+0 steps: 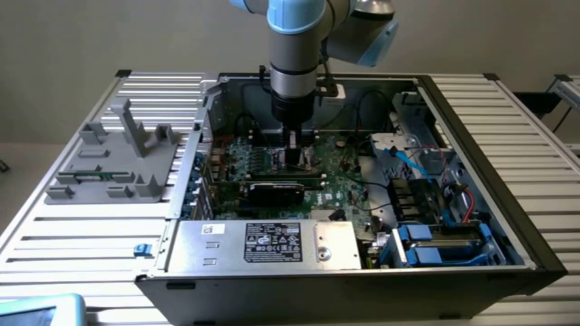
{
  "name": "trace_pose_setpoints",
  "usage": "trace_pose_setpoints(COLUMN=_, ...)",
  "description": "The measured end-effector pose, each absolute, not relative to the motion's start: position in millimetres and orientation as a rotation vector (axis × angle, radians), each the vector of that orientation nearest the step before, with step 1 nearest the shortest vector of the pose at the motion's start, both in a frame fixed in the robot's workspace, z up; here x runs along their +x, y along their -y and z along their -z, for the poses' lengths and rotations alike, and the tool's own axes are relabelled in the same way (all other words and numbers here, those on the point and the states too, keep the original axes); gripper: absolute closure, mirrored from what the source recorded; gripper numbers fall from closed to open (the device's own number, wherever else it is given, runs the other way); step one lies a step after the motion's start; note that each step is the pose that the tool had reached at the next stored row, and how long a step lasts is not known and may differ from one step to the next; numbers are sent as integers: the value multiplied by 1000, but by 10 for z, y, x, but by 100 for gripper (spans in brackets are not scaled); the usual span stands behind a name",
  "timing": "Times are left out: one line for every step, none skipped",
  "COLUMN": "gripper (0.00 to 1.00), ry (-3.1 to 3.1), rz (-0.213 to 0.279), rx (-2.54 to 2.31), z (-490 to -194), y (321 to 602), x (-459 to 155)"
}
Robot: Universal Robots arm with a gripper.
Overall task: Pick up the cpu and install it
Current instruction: 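Place the cpu into insertion slot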
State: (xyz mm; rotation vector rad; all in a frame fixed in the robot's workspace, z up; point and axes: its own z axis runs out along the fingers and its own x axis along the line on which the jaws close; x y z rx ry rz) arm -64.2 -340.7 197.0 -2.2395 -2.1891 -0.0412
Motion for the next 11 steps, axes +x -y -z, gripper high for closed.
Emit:
trace_pose_setpoints(gripper=43, ry=2189, rz=41, rx=-2239, z=-1970, y=3407, x=-642)
trace_pose_setpoints(gripper=43, ry=2189, rz=41, rx=-2239, z=-1970, y=3407, x=-642)
trace_pose_setpoints(gripper=37, ry=2189, rz=41, rx=-2239, z=-1970, y=3407, x=-642)
trace_pose_setpoints(gripper=37, ry=2189, rz=41, rx=-2239, z=-1970, y=3407, x=-642)
trace_pose_setpoints(gripper=37, ry=2189, rz=41, rx=-2239, z=-1970, y=3407, x=-642)
trace_pose_setpoints(gripper=37, ry=2189, rz=41, rx=-2240, z=-1970, y=3407, x=-642)
trace_pose_setpoints(gripper=37, ry=2190, rz=42, rx=-2240, z=-1970, y=3407, x=-642)
trace_pose_setpoints(gripper=37, ry=2190, rz=43, rx=-2240, z=-1970, y=3407, x=-642)
trace_pose_setpoints(gripper=37, ry=2190, rz=43, rx=-2240, z=-1973, y=3407, x=-642)
trace_pose_setpoints(gripper=37, ry=2190, rz=44, rx=-2241, z=-1977, y=3407, x=-642)
trace_pose_setpoints(gripper=37, ry=2191, rz=45, rx=-2241, z=-1982, y=3407, x=-642)
